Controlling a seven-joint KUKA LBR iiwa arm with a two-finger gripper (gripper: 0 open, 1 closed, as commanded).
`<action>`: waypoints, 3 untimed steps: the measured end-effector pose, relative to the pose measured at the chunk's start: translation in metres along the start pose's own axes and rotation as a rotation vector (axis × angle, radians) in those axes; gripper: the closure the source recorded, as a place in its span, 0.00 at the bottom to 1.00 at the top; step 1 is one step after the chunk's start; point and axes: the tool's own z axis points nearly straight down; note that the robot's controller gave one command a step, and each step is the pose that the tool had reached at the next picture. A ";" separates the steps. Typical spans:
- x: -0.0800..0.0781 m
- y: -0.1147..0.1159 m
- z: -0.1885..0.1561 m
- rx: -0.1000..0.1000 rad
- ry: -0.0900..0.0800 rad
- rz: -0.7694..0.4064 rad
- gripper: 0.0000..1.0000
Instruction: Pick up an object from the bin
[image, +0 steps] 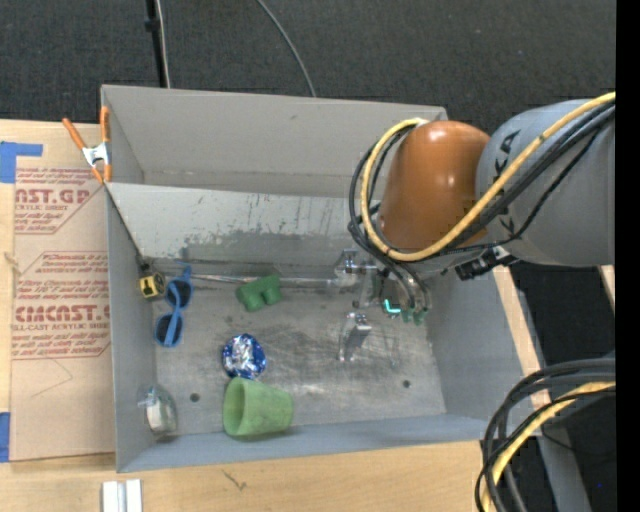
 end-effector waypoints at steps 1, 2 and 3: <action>0.040 0.069 0.055 0.000 -0.001 -0.131 0.00; 0.028 0.120 0.095 0.000 -0.015 -0.454 0.00; -0.011 0.200 0.050 -0.001 -0.015 -0.488 0.00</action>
Offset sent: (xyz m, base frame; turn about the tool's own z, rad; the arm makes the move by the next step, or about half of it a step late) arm -0.0387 0.0654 -0.0522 -0.1240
